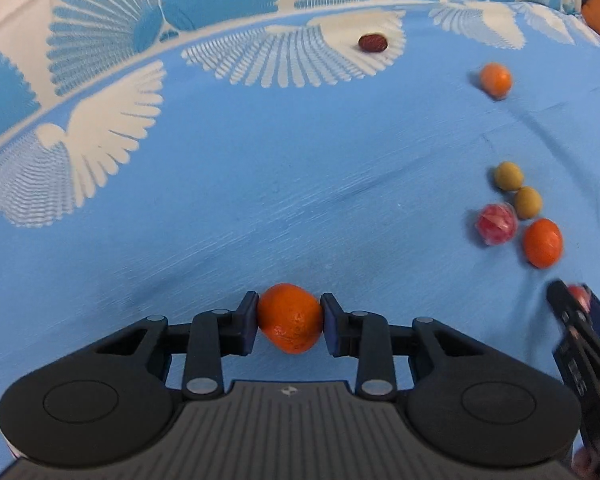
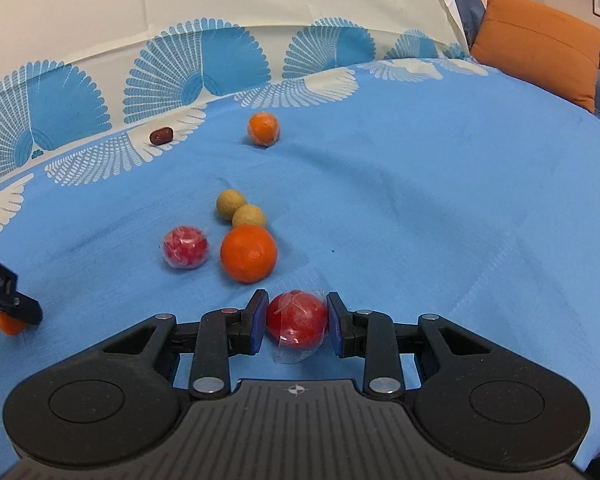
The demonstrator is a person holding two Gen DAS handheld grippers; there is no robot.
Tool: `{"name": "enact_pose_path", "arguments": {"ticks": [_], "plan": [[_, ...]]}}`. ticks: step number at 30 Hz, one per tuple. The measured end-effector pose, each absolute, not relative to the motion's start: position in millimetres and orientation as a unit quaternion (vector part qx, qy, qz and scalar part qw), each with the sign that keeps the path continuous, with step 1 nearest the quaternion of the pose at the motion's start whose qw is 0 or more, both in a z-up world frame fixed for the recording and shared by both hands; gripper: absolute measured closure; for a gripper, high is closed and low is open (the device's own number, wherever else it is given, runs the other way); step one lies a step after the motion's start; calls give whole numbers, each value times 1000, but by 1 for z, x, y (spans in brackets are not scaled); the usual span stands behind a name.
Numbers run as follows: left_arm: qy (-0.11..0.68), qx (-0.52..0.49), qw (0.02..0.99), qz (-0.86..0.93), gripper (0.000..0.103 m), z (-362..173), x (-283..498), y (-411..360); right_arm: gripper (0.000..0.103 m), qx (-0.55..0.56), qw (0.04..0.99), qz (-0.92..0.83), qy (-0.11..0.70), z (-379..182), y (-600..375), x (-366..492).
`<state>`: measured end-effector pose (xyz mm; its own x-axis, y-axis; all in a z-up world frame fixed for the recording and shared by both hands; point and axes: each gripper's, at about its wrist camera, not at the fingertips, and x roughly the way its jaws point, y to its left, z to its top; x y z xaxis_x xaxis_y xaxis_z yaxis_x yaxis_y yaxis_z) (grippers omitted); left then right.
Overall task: Organize fruits
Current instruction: 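Carry the mandarin and red fruit over the plate with both grippers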
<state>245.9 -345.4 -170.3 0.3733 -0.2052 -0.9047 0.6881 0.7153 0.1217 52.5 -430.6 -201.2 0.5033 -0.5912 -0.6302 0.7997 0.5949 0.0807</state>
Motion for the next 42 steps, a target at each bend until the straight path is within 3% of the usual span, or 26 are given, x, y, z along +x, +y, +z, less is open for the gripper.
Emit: {"name": "enact_pose_path", "arguments": {"ticks": [10, 17, 30, 42], "plan": [[476, 222, 816, -240, 66, -78, 161, -237, 70, 137, 878, -385, 247, -170, -407, 34], [477, 192, 841, -171, 66, -29, 91, -134, 70, 142, 911, -302, 241, -112, -361, -14], [479, 94, 863, -131, 67, -19, 6, -13, 70, 15, 975, -88, 202, -16, -210, -116], [444, 57, 887, -108, 67, -8, -18, 31, 70, -45, 976, -10, 212, -1, -139, -131]]}}
